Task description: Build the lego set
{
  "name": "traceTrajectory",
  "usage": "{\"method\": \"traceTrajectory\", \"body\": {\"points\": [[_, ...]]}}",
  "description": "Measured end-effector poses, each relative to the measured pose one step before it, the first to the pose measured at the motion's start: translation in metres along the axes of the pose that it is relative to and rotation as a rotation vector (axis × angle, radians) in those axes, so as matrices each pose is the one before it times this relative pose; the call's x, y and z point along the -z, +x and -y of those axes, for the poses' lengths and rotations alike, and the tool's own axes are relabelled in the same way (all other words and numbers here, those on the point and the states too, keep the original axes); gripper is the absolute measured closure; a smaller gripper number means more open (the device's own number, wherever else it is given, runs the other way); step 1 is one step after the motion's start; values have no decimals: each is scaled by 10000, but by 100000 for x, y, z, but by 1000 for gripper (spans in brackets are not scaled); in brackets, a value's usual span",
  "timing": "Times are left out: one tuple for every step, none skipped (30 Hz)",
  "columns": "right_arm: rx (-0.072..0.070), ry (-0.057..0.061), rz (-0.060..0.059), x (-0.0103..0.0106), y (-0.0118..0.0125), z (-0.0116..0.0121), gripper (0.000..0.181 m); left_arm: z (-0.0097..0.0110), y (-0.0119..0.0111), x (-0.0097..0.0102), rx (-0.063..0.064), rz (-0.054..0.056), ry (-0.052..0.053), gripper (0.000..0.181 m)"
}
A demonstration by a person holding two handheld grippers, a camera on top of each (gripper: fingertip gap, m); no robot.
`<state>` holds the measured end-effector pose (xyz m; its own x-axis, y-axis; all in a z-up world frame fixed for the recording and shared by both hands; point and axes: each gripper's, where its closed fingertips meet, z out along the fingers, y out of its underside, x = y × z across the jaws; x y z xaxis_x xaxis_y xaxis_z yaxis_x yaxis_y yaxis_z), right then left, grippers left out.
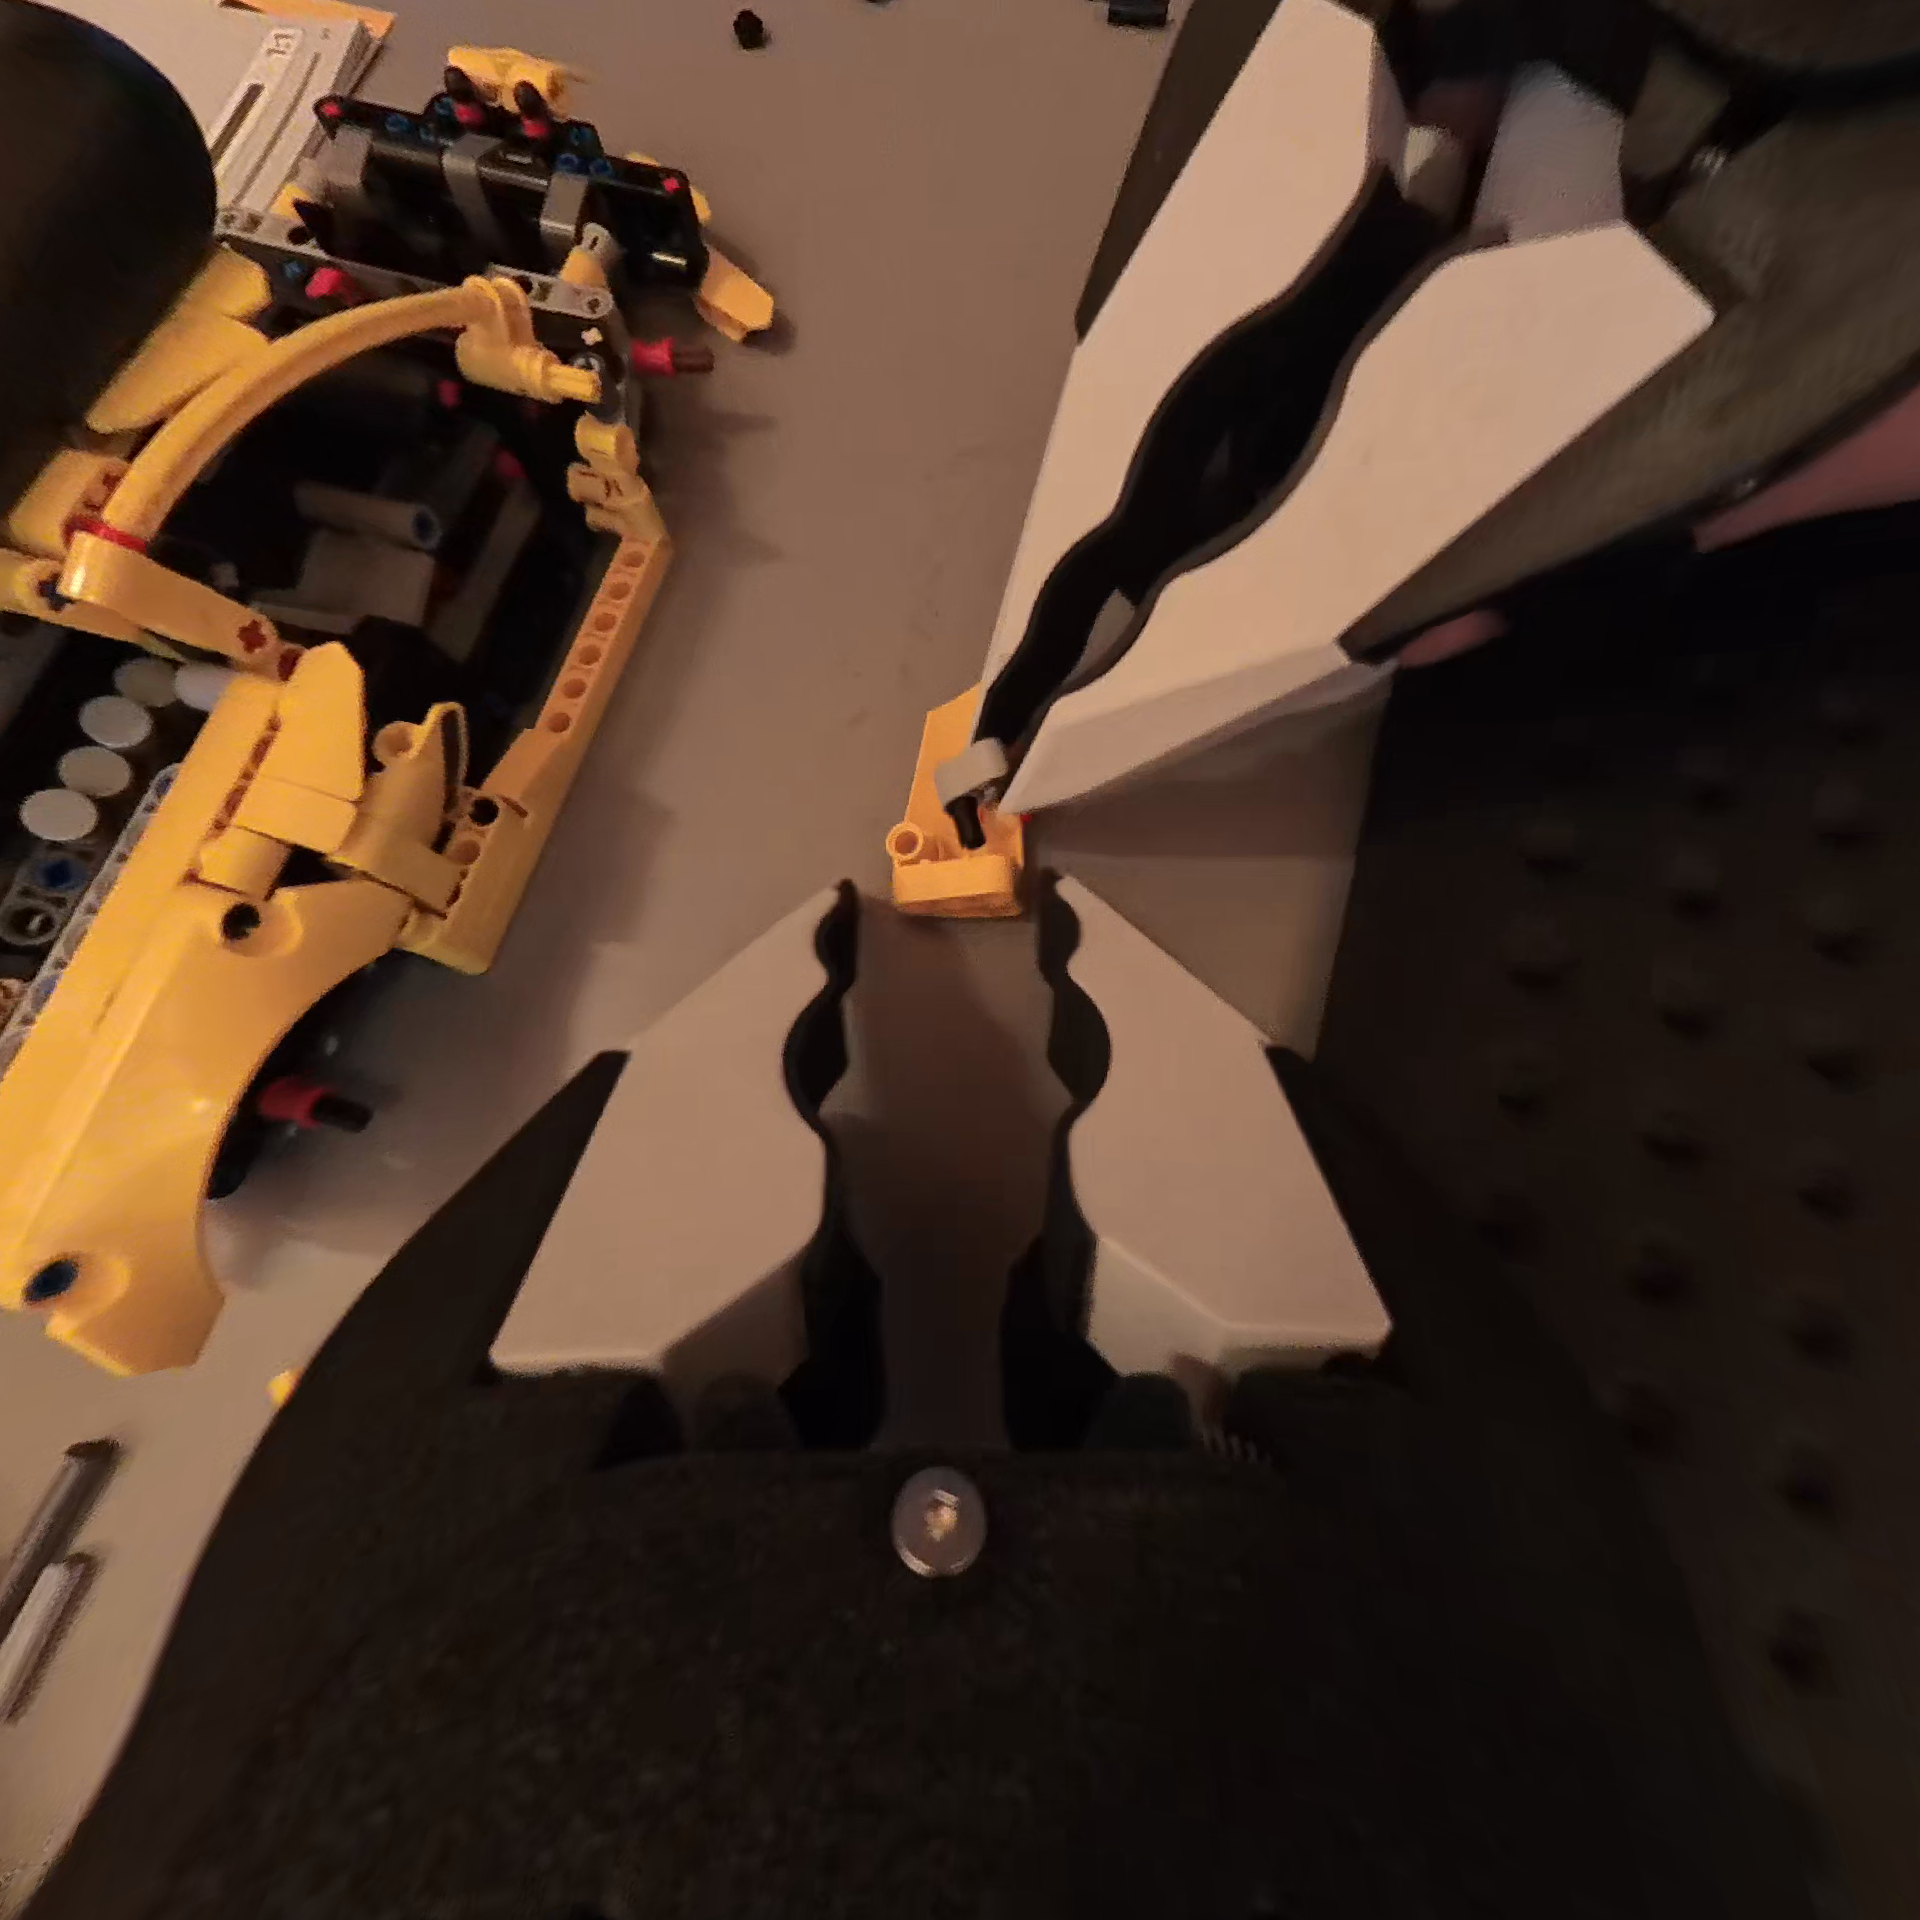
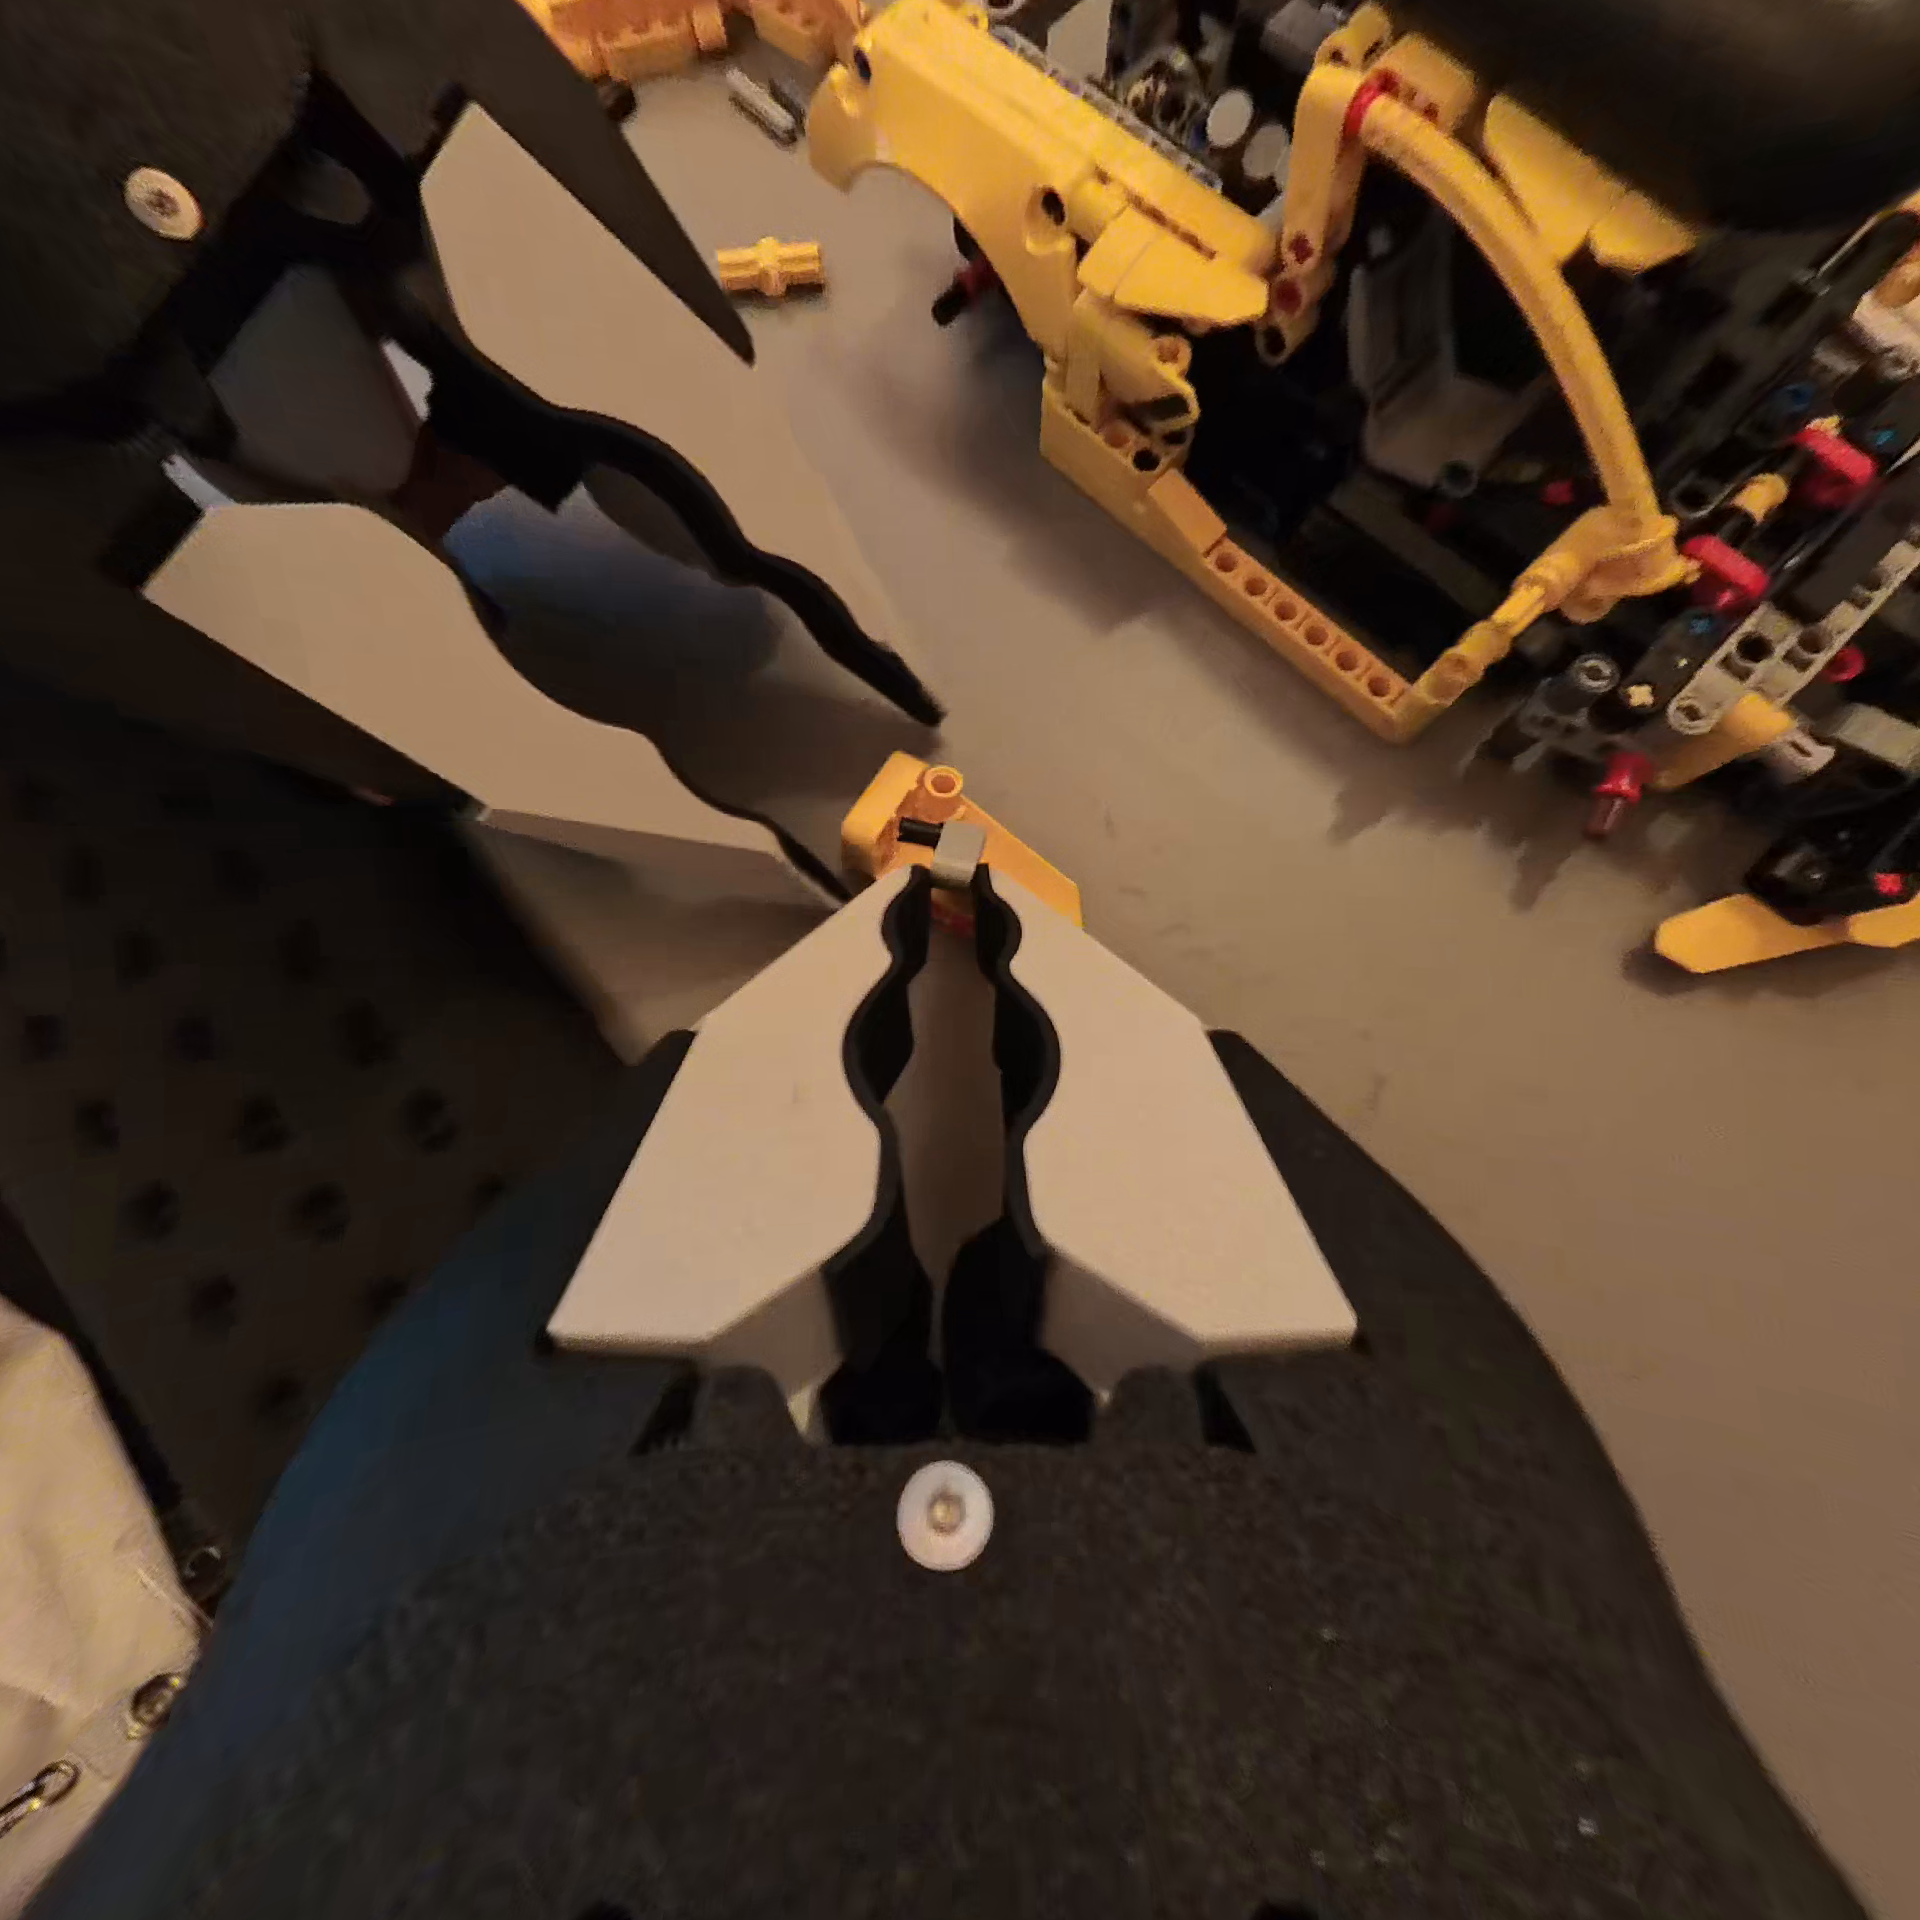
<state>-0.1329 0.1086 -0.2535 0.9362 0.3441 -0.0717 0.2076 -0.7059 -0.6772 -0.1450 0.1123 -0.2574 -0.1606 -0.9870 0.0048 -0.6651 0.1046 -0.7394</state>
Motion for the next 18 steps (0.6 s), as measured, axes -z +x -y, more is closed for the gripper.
{"method": "traceTrajectory", "body": {"points": [[-15, -119, -80, -134, 109, -135, 175, 36, -51, -204, 83, -31, 32, 156], [-10, 19, -36, -35, 66, 54, 175, 60, -63, -170, 39, -2, 69, 156], [-65, -24, -23, -14, 101, 11, 175, 90, -28, -118, 0, 2, 84, 156], [-43, -25, 21, -11, 64, 10, 175, 59, 16, -45, -56, 2, 44, 156], [-21, 9, 59, -4, 6, 51, 175, 41, 63, -39, -118, 3, 29, 156], [-77, 61, 6, -6, 136, 68, 175, 68, 49, -68, -140, 61, 60, 156], [-126, -4, 26, -23, 111, -37, 175, 55, -12, -54, -147, 135, 34, 156], [-109, -52, 121, -43, -46, -88, 175, 32, -50, -34, -130, 154, 2, 156], [-22, 18, 54, 27, 11, 13, 175, 32, -37, -18, -54, 112, 5, 156], [-2, 21, 31, 52, 5, 9, 175, 41, 16, -28, 61, 56, -1, 156], [1, 6, -1, 46, 23, -29, 175, 39, 26, -31, 77, 35, -4, 156], [-22, 29, 14, 34, 2, -13, 175, 20, 29, -15, 3, 37, 2, 156], [-60, 38, 43, 26, -1, -1, 175, 18, 11, -18, 0, 18, 0, 156], [-97, 51, 34, -5, 32, -8, 175, 21, -5, -22, 71, -16, -7, 157], [-162, 39, -8, -15, 54, -15, 175, 39, -3, -56, 179, -46, -12, 157], [27, 57, -134, 55, 86, 43, 175, 66, -6, -82, 251, -54, -10, 157], [305, 7, -321, 46, 134, 34, 175, 97, -7, -90, 234, -19, -5, 157], [548, -71, -555, 4, 161, -74, 175, 82, 24, -105, 123, 19, -10, 157]]}}
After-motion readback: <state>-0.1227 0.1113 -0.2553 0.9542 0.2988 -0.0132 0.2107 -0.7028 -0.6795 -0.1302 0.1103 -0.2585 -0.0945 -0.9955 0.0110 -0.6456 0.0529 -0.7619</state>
